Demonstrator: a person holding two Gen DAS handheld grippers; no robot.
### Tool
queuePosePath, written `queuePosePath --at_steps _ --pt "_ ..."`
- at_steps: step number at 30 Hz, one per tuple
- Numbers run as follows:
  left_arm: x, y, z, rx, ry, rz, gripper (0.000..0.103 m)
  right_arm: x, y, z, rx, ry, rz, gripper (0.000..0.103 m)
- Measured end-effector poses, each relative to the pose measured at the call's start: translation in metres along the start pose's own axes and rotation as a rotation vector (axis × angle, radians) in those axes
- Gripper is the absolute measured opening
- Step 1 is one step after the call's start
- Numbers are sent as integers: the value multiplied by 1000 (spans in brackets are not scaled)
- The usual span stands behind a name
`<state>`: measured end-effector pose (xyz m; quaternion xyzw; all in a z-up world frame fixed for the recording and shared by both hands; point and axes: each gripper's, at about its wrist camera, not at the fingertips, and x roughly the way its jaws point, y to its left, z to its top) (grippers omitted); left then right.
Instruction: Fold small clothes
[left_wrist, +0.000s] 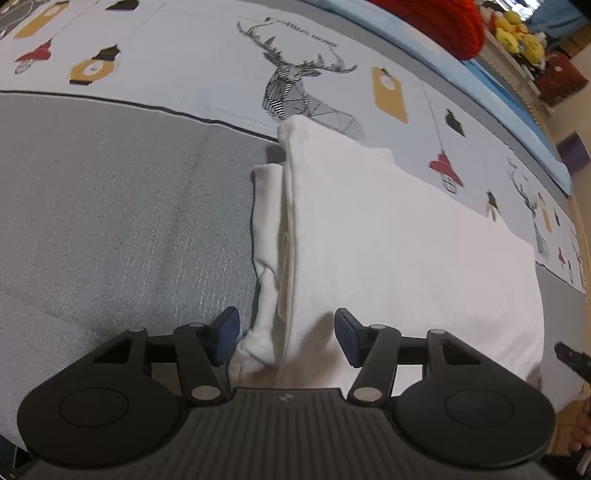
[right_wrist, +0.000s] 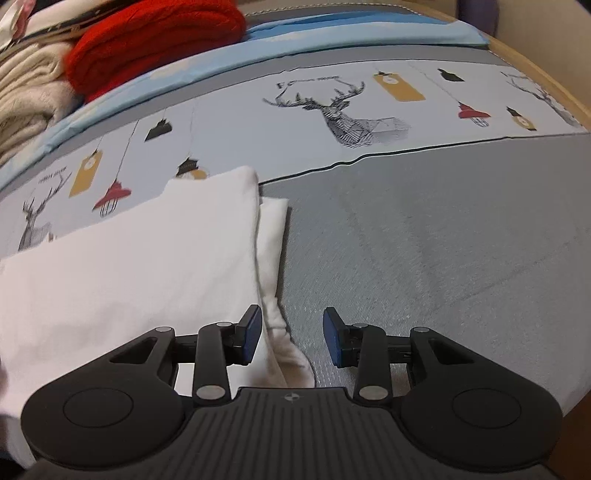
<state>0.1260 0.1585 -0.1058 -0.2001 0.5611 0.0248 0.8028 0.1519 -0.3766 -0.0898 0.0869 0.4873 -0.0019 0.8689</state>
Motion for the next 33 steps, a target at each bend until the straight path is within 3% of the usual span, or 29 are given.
queuePosePath --at_steps 8,16,19,22,26,30,33 --pt "31 3 12 -14 78 36 62 4 -8 2 5 0 -16 39" --pt "41 -6 14 52 71 53 61 4 -15 1 11 2 -39 39" --pt "43 -12 14 87 68 7 34 4 -15 1 12 -2 -45 39" --pt "40 -11 13 112 56 -2 24 5 -15 1 14 -3 -53 39" --pt "30 -4 10 109 28 -34 20 5 -14 2 15 -5 -59 39" --pt "21 11 6 88 14 60 20 7 -10 3 18 -11 -60 39" --pt "15 26 7 40 19 59 21 9 -3 3 -2 -6 -61 39"
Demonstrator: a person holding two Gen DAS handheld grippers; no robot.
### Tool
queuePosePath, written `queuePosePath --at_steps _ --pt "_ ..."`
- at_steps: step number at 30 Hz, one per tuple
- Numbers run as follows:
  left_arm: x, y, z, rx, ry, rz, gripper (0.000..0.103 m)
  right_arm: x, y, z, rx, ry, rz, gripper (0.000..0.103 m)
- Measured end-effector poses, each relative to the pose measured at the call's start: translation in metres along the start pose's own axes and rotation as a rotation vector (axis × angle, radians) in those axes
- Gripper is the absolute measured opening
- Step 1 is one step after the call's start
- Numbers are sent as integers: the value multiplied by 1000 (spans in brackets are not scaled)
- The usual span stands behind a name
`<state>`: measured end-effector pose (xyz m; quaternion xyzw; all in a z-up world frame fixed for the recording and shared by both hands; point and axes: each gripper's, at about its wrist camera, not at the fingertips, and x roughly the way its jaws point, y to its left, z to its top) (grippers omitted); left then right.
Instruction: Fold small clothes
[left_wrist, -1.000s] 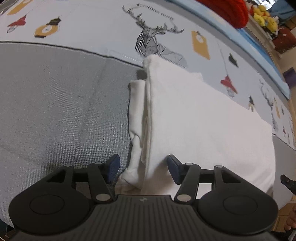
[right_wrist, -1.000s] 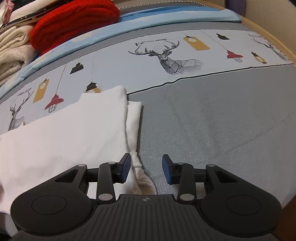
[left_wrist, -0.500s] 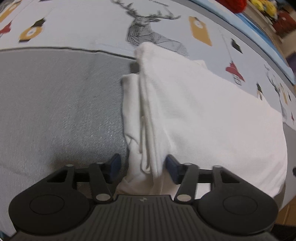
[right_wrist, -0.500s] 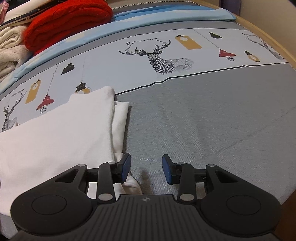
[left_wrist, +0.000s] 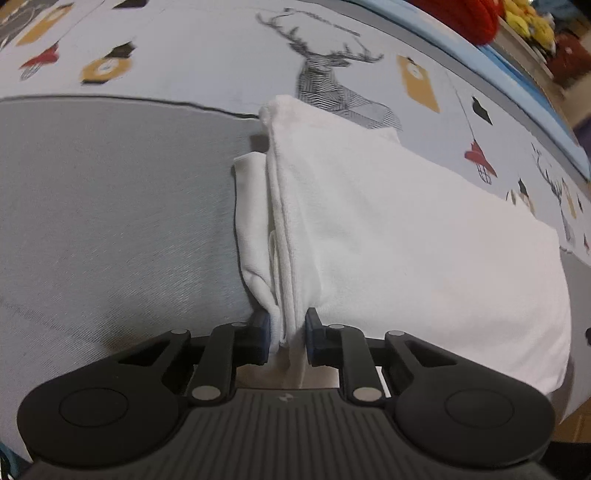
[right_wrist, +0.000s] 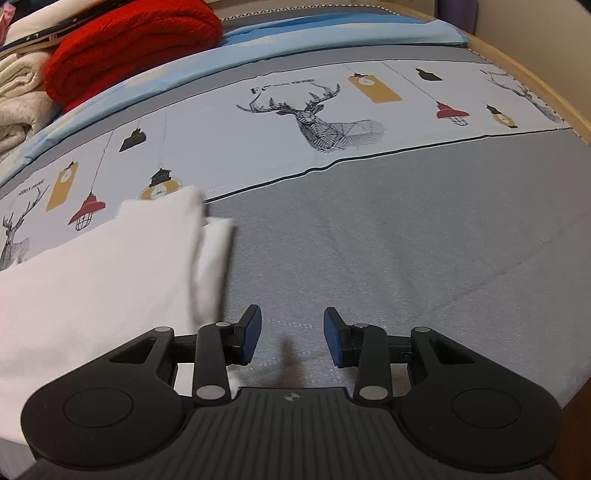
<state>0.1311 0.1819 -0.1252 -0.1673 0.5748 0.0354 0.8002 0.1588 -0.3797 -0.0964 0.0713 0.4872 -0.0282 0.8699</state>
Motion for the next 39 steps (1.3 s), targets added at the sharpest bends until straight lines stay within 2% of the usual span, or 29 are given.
queuePosePath --at_steps 2,5,10,12,14,16,20,22,25,28,32,34,37,39 --pt "0 4 0 -3 11 -15 30 1 4 0 -17 3 0 39" --pt "2 10 1 -7 21 -22 39 1 5 0 -26 5 0 39" --pt "8 13 3 -22 35 -46 40 1 2 0 -19 9 -4 39" --pt "9 8 3 13 30 -36 36 1 1 -1 -20 11 -6 39" --pt "10 3 5 50 22 -36 25 1 -1 0 -16 11 -10 39" --pt "8 2 4 73 15 -35 22 2 -2 0 -8 11 -12 39" --pt "2 9 3 37 -2 -60 20 3 2 2 -7 8 -12 39" --pt "-3 9 0 62 -24 -2 20 4 6 2 -15 6 -8 39" --pt "-7 5 -5 125 -39 157 20 6 13 3 -29 5 2 39" --pt "-8 -3 -9 171 -41 258 20 7 19 4 -46 3 9 39" --pt "-7 -26 -12 276 -62 349 19 7 21 5 -54 -1 15 39" --pt "-12 -35 -7 260 -98 320 18 6 19 6 -47 -4 18 39" --pt "-30 -44 4 157 -152 155 17 3 16 8 -32 -15 30 39" --pt "-41 -56 7 135 -181 58 17 1 15 8 -26 -24 41 39"
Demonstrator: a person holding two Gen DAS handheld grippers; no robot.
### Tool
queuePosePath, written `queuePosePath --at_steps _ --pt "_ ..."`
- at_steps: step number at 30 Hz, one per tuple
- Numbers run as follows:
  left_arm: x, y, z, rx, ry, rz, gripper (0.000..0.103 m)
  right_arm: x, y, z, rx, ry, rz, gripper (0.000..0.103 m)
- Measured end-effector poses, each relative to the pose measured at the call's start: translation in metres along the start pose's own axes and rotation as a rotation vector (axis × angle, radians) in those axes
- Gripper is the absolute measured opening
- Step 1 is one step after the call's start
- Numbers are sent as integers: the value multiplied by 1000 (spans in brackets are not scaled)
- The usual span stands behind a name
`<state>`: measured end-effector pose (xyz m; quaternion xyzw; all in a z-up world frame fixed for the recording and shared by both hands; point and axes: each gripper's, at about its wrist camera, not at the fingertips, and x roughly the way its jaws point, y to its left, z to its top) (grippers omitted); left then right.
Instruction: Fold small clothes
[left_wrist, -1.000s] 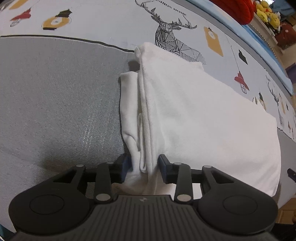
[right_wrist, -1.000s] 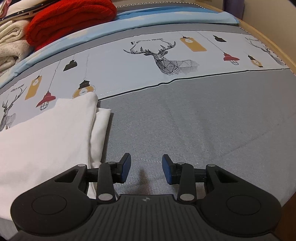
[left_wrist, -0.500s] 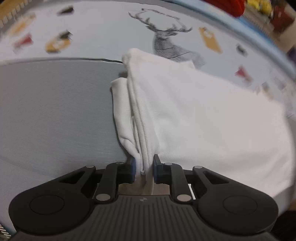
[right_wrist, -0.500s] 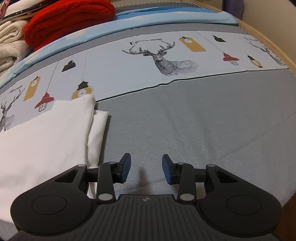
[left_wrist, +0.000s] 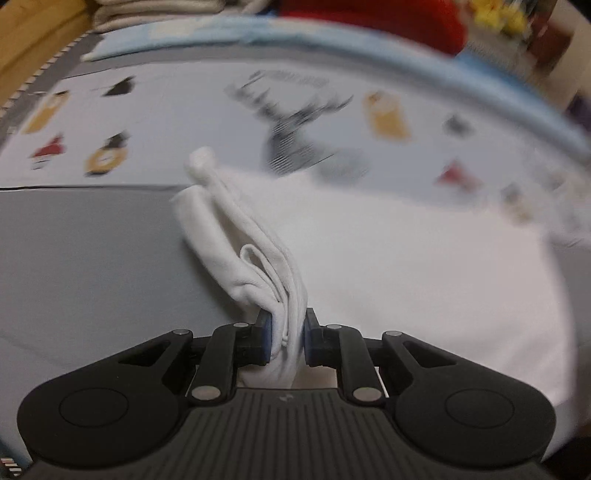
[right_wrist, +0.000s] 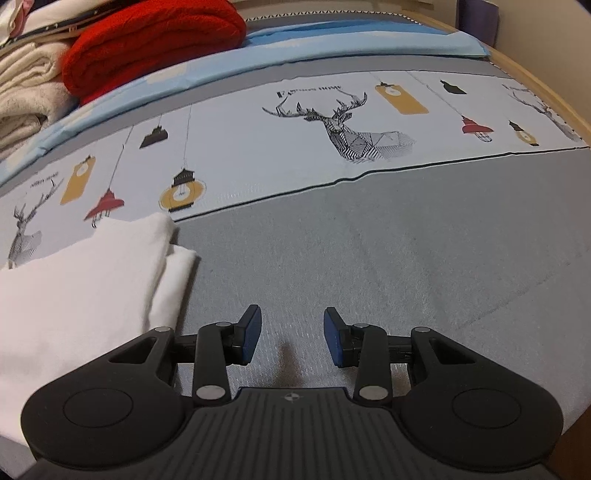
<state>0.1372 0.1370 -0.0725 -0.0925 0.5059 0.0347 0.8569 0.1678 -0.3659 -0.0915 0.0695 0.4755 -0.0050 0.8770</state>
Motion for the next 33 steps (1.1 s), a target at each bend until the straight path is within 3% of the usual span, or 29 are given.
queuePosePath --at_steps 6,11,13,15,17,20,23,25,28,31,33 --pt "-20 -65 12 -11 -45 -303 17 -4 1 2 -12 -12 24 39" --pt "-16 -131 14 1 -15 -453 18 -2 2 5 1 -9 28 39" --pt "-11 -155 15 -2 2 -491 24 -2 4 5 6 -9 32 39" --pt "-12 -167 17 -20 6 -593 26 -1 8 5 6 -7 37 39" --pt "-22 -161 20 -86 -37 -698 39 0 12 6 9 -8 45 39" --pt "-29 -136 23 -133 -97 -651 41 -4 17 8 26 -43 102 39" --pt "-16 -107 19 -198 -33 -530 41 -9 27 10 10 -77 189 39" --pt "-8 -99 14 -172 15 -439 41 -7 35 12 13 -70 260 39" --pt "1 -86 7 -126 77 -340 41 1 57 13 39 -19 391 42" --pt "7 -80 6 -81 86 -319 41 16 82 12 75 59 479 52" --pt "8 -83 3 -48 104 -305 41 32 99 9 94 120 491 53"
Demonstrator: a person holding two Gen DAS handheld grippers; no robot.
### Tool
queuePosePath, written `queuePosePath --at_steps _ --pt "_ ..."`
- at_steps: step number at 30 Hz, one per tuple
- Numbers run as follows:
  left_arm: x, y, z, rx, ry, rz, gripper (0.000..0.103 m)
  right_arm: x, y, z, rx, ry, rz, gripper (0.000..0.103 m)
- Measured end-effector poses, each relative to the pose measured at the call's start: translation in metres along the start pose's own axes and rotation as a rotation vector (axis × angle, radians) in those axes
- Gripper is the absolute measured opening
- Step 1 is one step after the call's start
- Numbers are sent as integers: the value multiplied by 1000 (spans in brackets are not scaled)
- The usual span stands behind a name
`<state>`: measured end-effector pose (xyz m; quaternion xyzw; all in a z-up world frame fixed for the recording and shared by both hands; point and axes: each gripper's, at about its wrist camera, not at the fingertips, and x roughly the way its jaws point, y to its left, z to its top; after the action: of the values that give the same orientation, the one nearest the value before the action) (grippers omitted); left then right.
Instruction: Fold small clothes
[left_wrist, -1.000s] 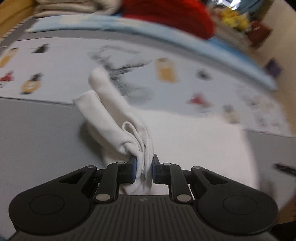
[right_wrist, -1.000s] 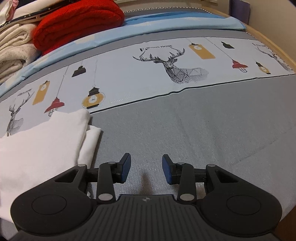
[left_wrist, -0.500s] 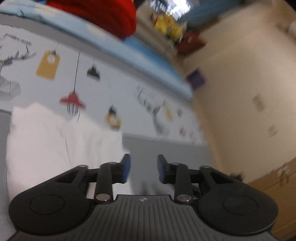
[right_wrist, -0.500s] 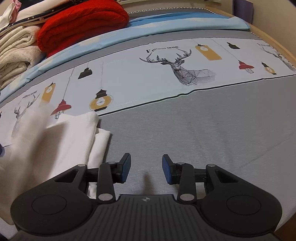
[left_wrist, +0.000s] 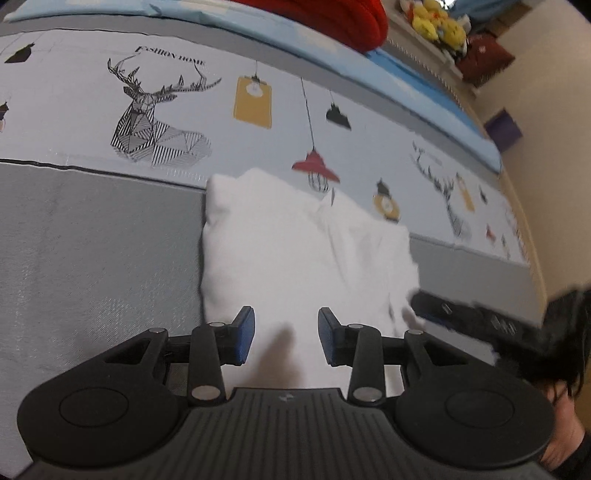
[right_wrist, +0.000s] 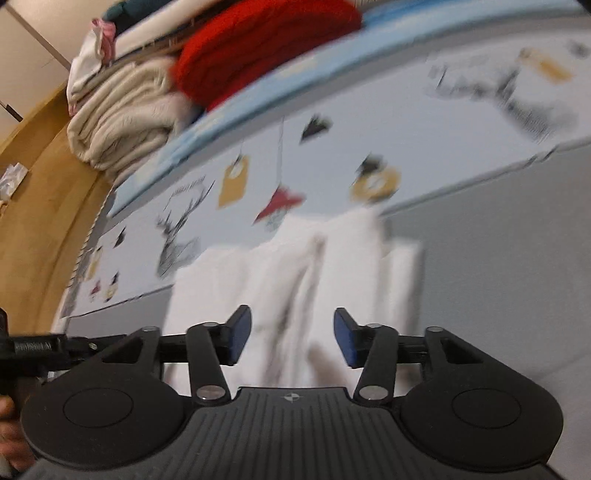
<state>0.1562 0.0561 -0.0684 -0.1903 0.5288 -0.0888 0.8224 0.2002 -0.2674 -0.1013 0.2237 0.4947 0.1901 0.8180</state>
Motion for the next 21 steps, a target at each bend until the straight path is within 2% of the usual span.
queuePosePath --at_steps 5,9,12,13,14,19,20,21 --pt "-5 -3 -11 78 30 43 41 42 8 -2 52 84 -56 54" --pt "-7 -7 -12 102 22 55 41 50 14 -6 16 95 -94 54" --pt "-8 -8 -9 100 5 59 41 46 20 -6 -40 72 -73 24" --pt "-9 -8 -8 96 -2 58 41 41 22 -6 -53 51 -60 15" --pt "-10 -9 -7 92 -9 56 41 38 24 -4 -65 32 -38 13" --pt "-17 -12 -4 84 -49 13 41 -23 21 6 -80 -186 183 10" --pt "-18 -14 -3 87 -53 2 41 -36 16 7 -76 -226 207 10" --pt "-17 -16 -3 91 -53 -6 41 -44 10 8 -85 -243 187 10"
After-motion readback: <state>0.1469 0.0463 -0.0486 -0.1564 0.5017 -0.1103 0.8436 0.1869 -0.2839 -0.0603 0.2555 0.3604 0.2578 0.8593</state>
